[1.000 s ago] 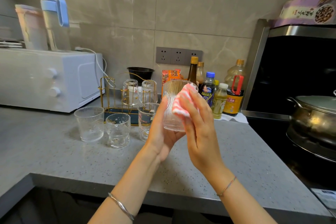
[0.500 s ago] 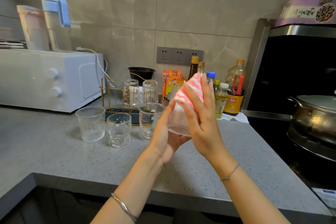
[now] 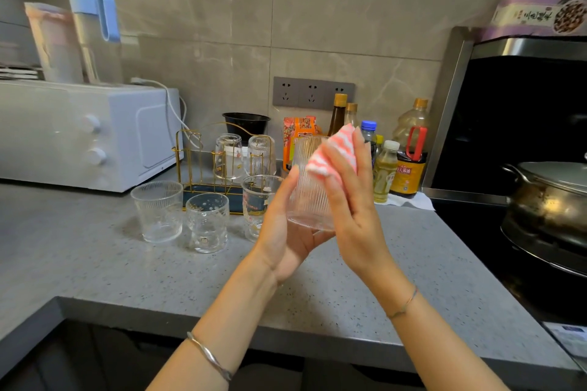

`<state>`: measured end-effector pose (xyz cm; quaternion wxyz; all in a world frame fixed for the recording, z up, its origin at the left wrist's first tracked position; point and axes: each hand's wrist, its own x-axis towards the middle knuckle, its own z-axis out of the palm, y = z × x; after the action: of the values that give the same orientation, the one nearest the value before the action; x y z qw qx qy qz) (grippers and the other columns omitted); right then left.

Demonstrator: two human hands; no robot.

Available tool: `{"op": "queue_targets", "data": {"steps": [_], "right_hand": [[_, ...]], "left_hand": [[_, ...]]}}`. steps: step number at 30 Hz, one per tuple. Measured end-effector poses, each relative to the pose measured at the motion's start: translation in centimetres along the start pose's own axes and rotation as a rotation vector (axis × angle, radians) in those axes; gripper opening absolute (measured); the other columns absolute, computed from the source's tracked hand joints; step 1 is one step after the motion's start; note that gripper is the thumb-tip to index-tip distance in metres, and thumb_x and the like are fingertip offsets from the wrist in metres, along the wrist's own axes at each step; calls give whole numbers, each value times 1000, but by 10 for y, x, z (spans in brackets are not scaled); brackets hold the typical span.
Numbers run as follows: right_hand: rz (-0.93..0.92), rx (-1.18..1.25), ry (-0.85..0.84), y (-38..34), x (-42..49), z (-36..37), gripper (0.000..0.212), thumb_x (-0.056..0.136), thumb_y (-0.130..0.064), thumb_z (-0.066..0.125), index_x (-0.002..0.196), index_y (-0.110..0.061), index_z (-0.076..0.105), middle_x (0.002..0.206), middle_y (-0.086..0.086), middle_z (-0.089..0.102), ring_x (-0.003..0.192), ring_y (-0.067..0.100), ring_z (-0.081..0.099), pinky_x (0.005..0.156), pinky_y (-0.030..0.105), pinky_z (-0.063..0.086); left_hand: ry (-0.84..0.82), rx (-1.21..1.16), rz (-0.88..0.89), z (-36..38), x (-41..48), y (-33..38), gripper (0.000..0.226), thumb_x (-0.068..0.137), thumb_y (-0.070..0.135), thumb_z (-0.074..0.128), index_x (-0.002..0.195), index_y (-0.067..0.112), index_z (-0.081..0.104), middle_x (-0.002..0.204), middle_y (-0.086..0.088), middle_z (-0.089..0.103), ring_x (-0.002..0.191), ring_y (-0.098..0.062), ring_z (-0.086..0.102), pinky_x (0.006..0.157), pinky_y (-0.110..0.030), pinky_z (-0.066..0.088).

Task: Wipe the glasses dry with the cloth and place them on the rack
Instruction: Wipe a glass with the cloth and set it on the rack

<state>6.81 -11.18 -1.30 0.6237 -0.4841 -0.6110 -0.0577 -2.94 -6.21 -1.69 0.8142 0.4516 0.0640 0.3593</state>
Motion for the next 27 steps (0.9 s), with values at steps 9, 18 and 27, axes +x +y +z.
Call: {"op": "queue_targets", "data": {"steps": [9, 18, 27], "right_hand": [[44, 36, 16, 6, -5, 5, 45, 103, -28, 34, 146, -39, 29, 160, -17, 2, 148, 7, -3, 119, 52, 14], [-83, -40, -63, 6, -32, 15, 42, 102, -28, 35, 144, -28, 37, 161, -6, 7, 149, 19, -3, 121, 41, 7], [-120, -125, -34, -1, -17, 14, 43, 102, -34, 30, 145, -32, 33, 161, -10, 4, 149, 18, -6, 121, 34, 1]], "left_hand": [[62, 85, 57, -4, 0, -3, 56, 89, 47, 59, 135, 17, 56, 129, -11, 64, 121, -24, 59, 96, -37, 48], [86, 170, 68, -4, 4, 10, 53, 91, 49, 48, 128, 12, 61, 119, -13, 69, 108, -23, 67, 93, -36, 52], [41, 185, 101, -4, 5, 10, 43, 86, 48, 49, 111, 18, 68, 102, -6, 75, 88, -15, 71, 73, -28, 58]]}}
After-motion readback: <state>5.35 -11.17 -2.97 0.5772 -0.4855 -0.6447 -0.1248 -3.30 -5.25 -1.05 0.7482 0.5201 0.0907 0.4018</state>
